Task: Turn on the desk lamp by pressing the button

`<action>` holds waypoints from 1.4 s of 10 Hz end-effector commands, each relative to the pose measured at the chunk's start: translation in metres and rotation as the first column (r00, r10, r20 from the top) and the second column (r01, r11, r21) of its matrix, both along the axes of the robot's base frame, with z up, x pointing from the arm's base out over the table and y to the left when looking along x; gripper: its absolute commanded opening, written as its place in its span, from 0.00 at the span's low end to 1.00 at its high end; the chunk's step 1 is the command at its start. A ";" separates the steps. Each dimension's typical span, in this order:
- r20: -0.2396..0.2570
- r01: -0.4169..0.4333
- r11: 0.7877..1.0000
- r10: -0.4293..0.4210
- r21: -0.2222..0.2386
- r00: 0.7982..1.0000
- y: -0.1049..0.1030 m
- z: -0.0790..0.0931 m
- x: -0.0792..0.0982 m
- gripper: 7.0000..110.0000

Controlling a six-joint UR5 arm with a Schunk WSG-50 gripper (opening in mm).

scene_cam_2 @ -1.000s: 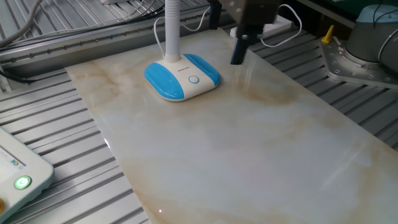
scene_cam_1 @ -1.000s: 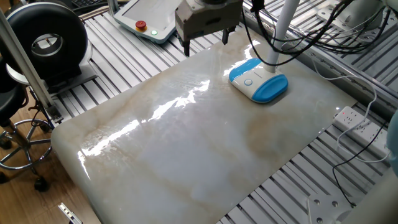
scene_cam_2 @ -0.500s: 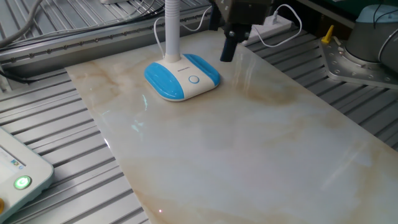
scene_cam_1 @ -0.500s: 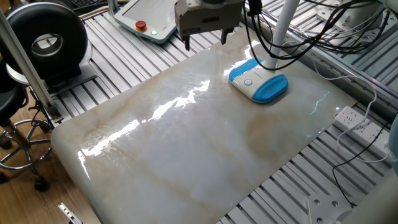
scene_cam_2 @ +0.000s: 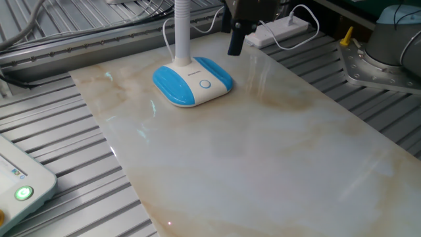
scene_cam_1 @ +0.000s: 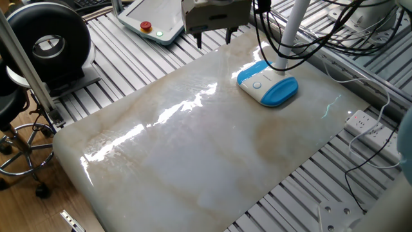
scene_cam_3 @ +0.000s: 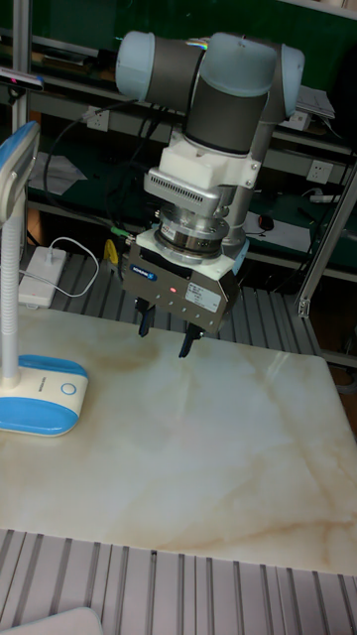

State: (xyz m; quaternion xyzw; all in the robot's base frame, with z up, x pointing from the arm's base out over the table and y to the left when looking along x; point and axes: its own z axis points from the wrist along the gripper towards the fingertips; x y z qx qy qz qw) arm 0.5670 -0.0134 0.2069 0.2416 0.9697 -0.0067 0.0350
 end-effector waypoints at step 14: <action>-0.052 0.211 0.969 -0.206 0.129 0.977 -0.007 0.009 -0.021 0.00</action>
